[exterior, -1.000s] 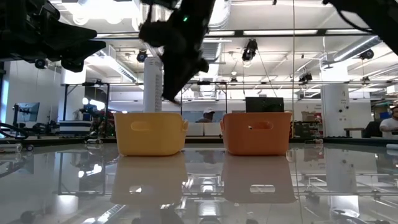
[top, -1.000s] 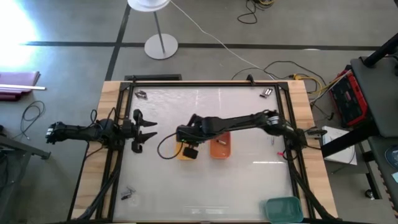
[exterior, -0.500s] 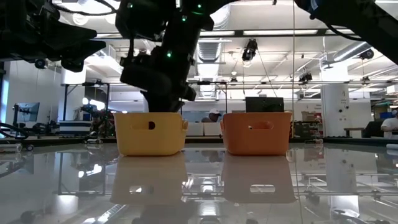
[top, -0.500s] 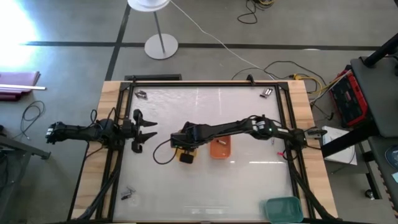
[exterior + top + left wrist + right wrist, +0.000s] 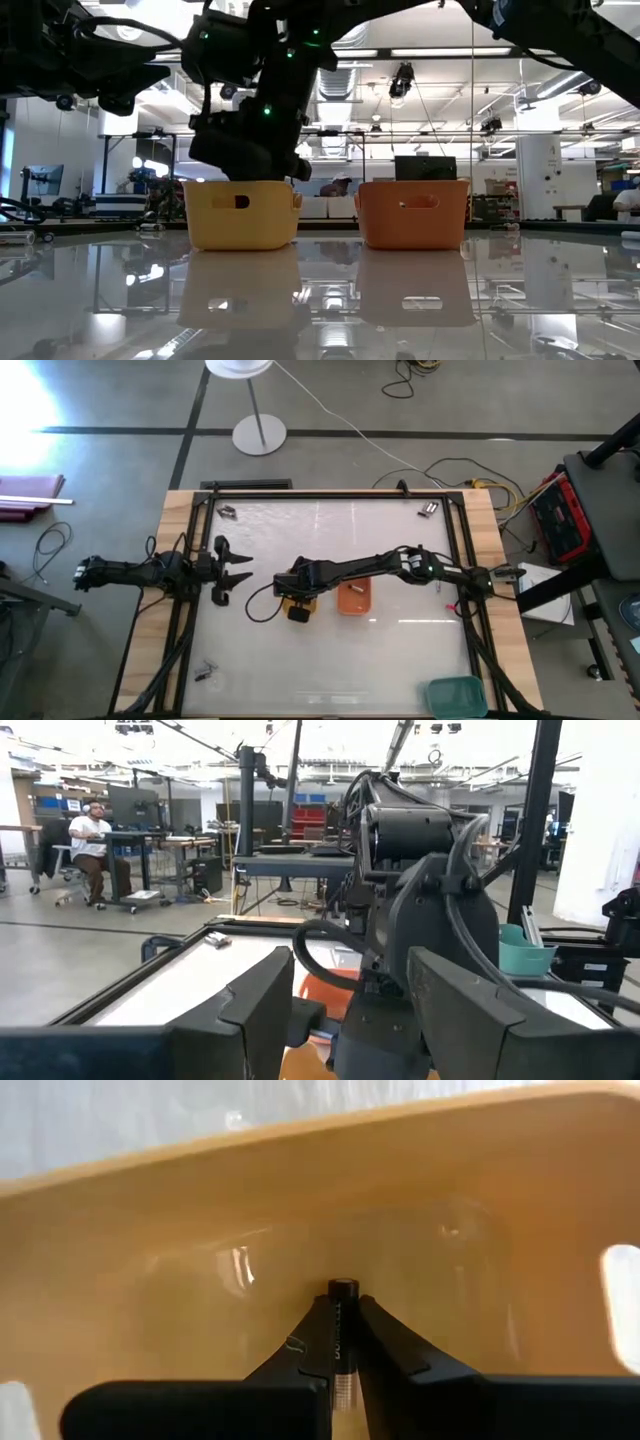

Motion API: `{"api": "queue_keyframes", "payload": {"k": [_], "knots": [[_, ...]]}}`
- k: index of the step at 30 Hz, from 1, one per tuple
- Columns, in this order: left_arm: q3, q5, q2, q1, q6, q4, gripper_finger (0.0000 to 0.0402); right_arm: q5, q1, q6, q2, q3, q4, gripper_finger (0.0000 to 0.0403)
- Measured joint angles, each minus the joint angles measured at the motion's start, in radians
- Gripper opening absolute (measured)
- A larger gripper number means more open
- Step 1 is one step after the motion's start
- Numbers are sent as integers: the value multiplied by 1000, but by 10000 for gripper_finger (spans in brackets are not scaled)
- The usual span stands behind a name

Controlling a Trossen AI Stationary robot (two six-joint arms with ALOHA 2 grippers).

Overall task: Sort batteries
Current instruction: Put the black battery into the yellow bin, then put the gray battery into the green bin

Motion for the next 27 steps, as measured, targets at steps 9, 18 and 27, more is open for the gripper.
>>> {"api": "queue_keyframes", "payload": {"k": [9,18,27], "knots": [[0,0,0,0,0,0,181,2,-2,52,0,0,7,56],[0,0,0,0,0,0,181,2,13,43,-102,76,-150,172],[0,0,0,0,0,0,181,95,91,197,-338,-42,-606,220]]}}
